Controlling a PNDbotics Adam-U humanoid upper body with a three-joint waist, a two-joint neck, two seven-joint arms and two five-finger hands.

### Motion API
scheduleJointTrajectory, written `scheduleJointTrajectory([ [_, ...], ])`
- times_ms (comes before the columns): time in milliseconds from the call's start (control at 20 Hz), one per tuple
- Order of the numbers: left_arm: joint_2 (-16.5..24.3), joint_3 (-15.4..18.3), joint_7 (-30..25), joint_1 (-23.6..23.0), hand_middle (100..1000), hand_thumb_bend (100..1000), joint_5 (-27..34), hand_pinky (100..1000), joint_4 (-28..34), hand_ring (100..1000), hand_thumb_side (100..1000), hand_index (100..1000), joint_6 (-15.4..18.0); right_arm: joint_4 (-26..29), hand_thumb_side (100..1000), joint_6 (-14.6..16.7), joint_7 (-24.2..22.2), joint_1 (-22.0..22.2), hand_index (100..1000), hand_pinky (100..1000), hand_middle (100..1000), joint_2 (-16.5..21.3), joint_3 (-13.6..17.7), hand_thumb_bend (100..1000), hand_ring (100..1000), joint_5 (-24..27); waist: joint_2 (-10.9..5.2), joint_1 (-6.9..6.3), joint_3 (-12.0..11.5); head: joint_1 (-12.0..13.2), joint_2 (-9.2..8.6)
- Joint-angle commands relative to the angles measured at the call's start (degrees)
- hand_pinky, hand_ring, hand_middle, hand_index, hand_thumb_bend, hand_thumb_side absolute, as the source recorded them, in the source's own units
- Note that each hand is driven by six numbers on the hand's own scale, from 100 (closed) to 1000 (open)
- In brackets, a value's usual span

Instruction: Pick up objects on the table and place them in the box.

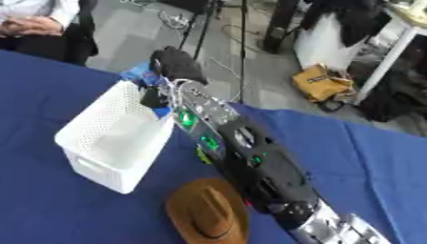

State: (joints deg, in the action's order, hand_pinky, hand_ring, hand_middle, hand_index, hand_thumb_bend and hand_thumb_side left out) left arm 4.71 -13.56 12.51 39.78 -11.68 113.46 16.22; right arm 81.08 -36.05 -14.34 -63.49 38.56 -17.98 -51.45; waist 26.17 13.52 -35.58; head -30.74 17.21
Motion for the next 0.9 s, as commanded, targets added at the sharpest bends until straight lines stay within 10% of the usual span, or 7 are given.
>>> scheduleJointTrajectory([
  [50, 1.5, 0.6, 0.0, 1.3, 731, 100, -0.4, 795, 1.1, 723, 1000, 716, -0.8, 0.1, 277, 0.0, 0.7, -1.5, 523, 136, 475, 2.9, 1.3, 100, 633, -0.4, -1.05, -0.65, -0.4, -2.5, -0.87],
  [600, 2.9, 1.0, 0.1, 2.1, 732, 100, -0.1, 795, 1.1, 723, 1000, 716, -2.1, -0.5, 381, 3.6, 4.4, -2.6, 582, 174, 495, 3.0, 1.4, 100, 739, 3.1, -0.45, -0.57, -1.7, -4.2, -0.83],
  [650, 2.9, 1.0, 0.1, 2.1, 732, 100, 0.0, 794, 1.1, 724, 1000, 716, -2.1, -0.3, 739, 4.9, 4.9, -2.6, 750, 574, 692, 2.8, 1.2, 408, 866, 3.6, -0.38, -0.57, -1.6, -4.2, -0.78],
  [900, 2.9, 0.8, -0.2, 2.2, 732, 100, 0.3, 795, 1.1, 724, 1000, 716, -2.1, 0.2, 871, 13.2, 8.1, -2.6, 955, 776, 966, 2.8, 1.1, 548, 958, 7.7, -0.12, -0.57, -1.3, -3.8, -0.37],
])
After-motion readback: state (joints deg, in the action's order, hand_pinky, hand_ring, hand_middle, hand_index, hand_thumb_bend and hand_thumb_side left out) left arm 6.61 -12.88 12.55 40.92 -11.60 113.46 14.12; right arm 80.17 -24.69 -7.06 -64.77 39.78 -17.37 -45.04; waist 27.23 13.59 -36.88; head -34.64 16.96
